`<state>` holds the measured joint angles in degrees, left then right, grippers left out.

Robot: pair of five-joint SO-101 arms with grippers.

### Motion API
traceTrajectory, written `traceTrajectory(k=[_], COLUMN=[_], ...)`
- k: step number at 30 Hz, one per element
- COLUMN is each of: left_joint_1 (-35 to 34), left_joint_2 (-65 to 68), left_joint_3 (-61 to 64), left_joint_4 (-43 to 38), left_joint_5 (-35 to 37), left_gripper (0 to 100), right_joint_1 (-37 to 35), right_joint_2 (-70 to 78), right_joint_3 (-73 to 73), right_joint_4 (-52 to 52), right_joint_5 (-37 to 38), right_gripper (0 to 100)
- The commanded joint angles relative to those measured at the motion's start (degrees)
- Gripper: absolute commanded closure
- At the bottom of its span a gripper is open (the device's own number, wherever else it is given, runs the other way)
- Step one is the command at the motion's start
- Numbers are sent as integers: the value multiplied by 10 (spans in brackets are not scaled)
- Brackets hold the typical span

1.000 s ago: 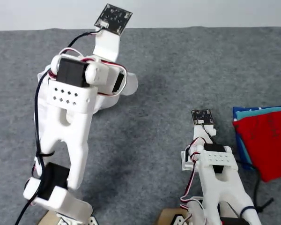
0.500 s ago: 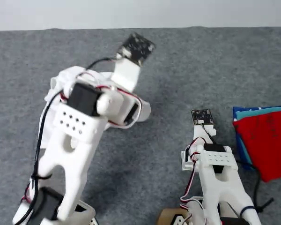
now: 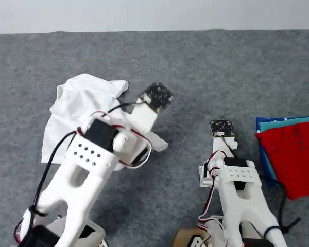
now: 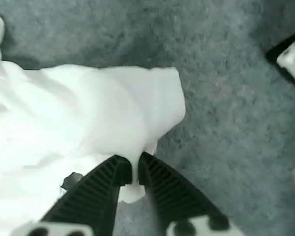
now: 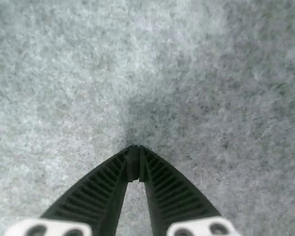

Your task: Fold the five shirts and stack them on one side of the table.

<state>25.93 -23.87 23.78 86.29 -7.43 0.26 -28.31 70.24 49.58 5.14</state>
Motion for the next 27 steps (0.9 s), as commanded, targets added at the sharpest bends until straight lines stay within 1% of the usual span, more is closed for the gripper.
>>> traceTrajectory(k=[1,8,14,21,24,27], left_joint_1=[1,0,0,-1,-25,-68], left_joint_2=[-33,-65,-84,-84,-83,-83], left_joint_3=[52,151,192,214,213,213], left_joint_4=[-35,-80,-87,-87,-90,-97], left_joint_5=[-32,-54,-73,-73,-73,-74], left_gripper=[998,998,998,998,998,998], right_joint_1=[-10,-10,-10,-10,-10,-10], right_joint_2=[6,6,6,6,6,6], right_joint_3=[29,29,29,29,29,29], right_joint_4=[28,28,28,28,28,28], right_joint_5=[4,4,4,4,4,4], right_gripper=[988,988,988,988,988,988])
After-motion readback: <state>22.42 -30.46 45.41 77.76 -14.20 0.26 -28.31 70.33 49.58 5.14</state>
